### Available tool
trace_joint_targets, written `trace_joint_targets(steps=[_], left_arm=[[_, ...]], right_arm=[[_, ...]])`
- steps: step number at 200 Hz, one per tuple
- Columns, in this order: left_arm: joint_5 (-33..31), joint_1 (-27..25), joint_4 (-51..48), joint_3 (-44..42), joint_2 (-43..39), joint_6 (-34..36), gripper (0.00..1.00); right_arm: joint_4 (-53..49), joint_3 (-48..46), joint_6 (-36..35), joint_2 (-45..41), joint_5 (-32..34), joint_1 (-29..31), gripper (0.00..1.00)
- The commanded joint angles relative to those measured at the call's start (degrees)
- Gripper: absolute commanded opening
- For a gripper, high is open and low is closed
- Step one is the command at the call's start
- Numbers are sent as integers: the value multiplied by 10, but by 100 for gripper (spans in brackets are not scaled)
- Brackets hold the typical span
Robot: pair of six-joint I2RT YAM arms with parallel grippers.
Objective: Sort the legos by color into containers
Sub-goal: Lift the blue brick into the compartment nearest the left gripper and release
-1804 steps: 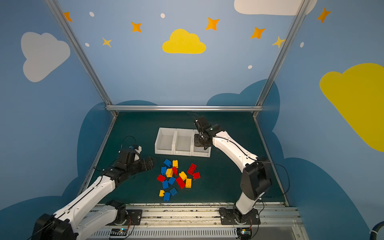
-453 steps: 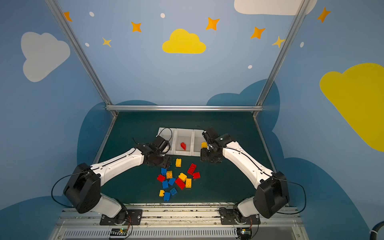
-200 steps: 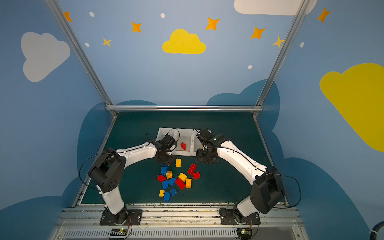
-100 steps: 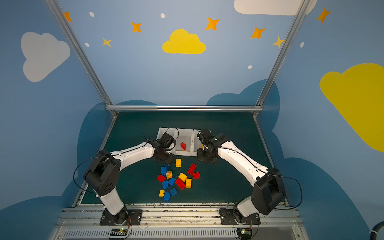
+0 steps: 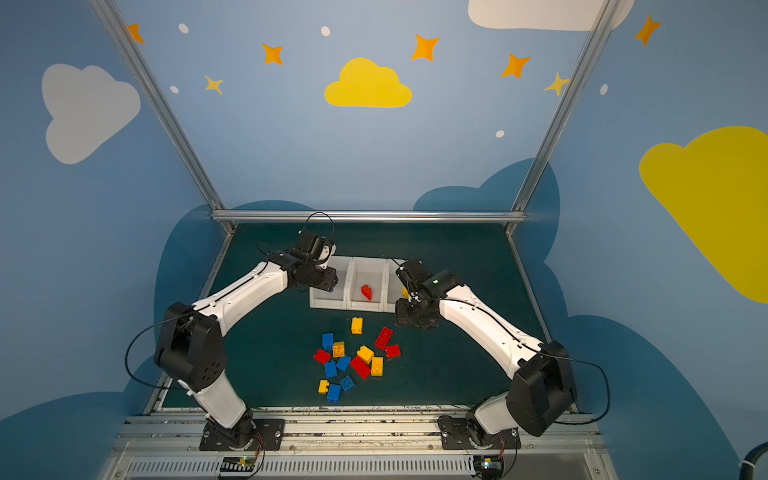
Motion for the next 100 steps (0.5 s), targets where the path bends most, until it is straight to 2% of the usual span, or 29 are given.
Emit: trace_joint_targets(steps=[1, 32, 71, 100], left_arm=[[17, 7, -16, 22, 32, 4, 39], [26, 9, -23, 48, 64, 1, 46], [13, 9, -17, 45, 59, -12, 64], [9, 10, -15, 30, 40, -18, 68]], right_arm=[[-12, -10, 5, -23, 12, 2, 66], [-11, -17, 13, -29, 13, 2, 66], [-17, -22, 13, -39, 18, 3, 66], [-22, -25, 10, -45, 18, 3, 67]])
